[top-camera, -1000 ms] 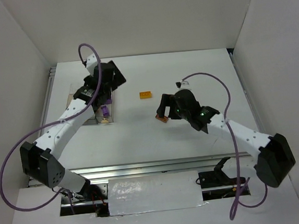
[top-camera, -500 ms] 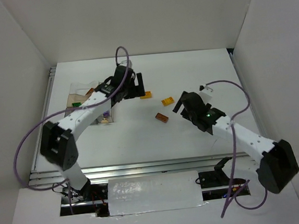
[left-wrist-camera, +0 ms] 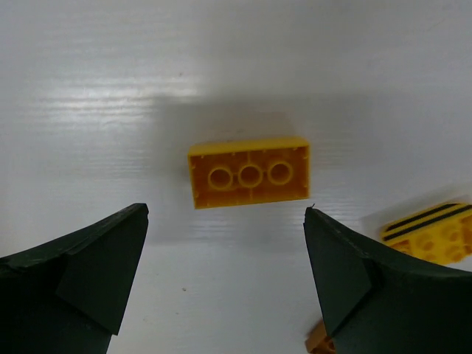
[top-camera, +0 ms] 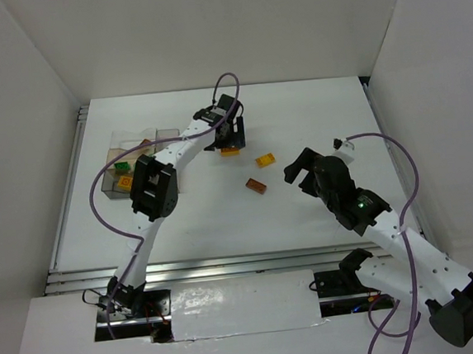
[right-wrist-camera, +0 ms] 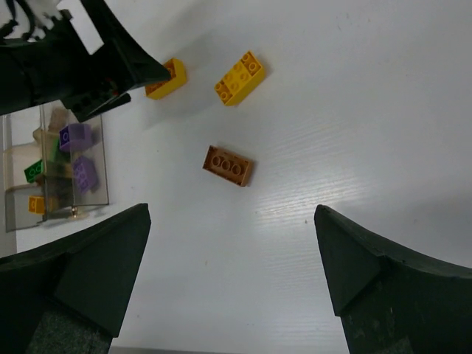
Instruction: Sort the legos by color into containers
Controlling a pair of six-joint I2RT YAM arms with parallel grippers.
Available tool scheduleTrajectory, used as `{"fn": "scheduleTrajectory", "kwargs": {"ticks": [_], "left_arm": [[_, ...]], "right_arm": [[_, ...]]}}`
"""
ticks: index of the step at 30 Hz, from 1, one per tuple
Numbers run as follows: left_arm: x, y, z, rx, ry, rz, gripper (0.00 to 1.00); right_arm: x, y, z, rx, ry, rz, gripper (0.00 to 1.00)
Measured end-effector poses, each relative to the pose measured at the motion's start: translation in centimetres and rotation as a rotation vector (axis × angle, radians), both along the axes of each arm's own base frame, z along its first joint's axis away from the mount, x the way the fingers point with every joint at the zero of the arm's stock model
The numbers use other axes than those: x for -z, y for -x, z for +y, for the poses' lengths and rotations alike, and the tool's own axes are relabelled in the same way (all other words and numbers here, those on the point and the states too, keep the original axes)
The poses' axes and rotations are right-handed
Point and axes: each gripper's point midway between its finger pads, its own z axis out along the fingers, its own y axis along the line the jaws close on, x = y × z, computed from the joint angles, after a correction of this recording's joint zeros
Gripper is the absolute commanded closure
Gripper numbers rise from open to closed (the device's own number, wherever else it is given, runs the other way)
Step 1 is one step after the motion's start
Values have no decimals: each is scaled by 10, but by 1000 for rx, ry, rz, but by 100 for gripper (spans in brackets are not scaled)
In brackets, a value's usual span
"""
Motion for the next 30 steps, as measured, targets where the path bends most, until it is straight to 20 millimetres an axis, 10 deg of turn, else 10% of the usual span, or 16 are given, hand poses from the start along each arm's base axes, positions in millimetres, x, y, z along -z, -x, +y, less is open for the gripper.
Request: {"fn": "scheduleTrajectory", "kwargs": {"ticks": [8, 30], "left_arm": [[45, 20, 16, -13, -69, 50, 0], [16, -6, -7, -107, 12, -169, 2]], "right_arm": [[1, 8, 12, -100, -8, -1, 0], [16, 18, 22, -202, 4, 13, 0]]}}
